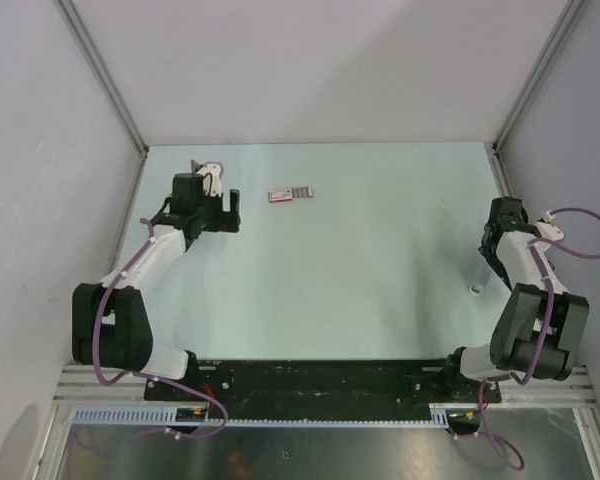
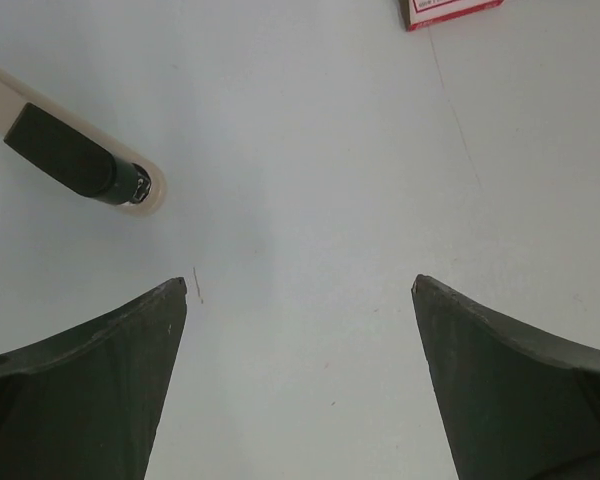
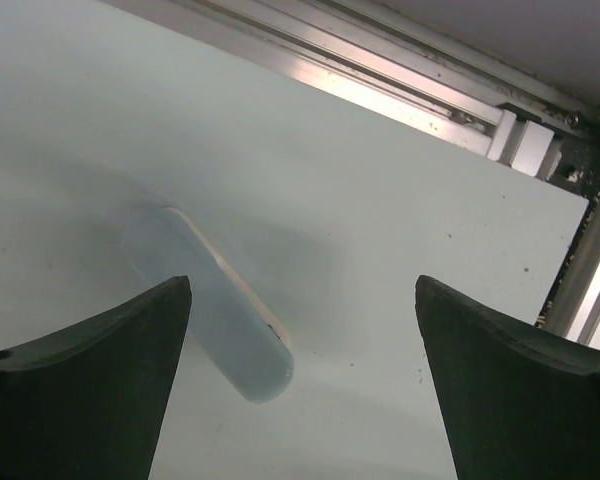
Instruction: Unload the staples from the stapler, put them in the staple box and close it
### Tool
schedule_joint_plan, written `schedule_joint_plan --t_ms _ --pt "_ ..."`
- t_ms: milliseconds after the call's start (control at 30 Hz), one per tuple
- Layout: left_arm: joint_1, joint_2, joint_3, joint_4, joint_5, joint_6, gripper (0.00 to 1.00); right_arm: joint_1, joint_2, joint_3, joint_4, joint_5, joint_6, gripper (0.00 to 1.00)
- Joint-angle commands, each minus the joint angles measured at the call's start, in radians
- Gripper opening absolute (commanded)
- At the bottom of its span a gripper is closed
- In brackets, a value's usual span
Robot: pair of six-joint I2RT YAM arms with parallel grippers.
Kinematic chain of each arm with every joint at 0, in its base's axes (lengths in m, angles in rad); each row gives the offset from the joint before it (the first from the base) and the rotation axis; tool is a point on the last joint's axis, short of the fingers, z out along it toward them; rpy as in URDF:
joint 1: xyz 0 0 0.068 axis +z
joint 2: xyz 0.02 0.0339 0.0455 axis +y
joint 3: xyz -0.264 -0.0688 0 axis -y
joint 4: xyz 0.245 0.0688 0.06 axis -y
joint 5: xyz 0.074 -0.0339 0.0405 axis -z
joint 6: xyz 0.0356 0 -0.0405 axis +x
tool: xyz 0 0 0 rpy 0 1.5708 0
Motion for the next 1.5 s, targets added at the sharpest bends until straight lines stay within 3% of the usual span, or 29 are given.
schedule_joint_plan --t_ms 0,167,467,767,1167,1300,1467 --pt "-0.007 -0.006 0.052 -0.077 -0.012 0.085 1.0 -0.002 0.03 0.017 -0.058 0.052 0.072 0.99" --pt "-0.007 -0.041 0.034 -0.129 -0.054 0.156 0.99 0.019 0.085 0.007 -0.009 0.003 0.024 0.99" --pt "-0.006 -0.146 -0.001 -0.194 -0.099 0.167 0.99 0.022 0.063 -0.047 0.185 -0.228 -0.068 0.99" --pt "-0.005 -0.148 -0.007 -0.205 -0.114 0.174 0.99 0.04 0.083 -0.089 0.216 -0.29 -0.087 0.96" --pt "-0.006 -0.217 -0.068 -0.202 -0.084 0.196 0.99 0.099 0.011 -0.123 0.237 -0.344 -0.097 0.34" --pt "0.004 -0.259 -0.091 -0.203 -0.078 0.209 0.99 0.222 -0.048 -0.122 0.265 -0.349 -0.073 0.17" --pt "0.052 -0.288 -0.121 -0.204 -0.053 0.221 0.99 0.478 -0.042 -0.086 0.309 -0.362 -0.001 0.02"
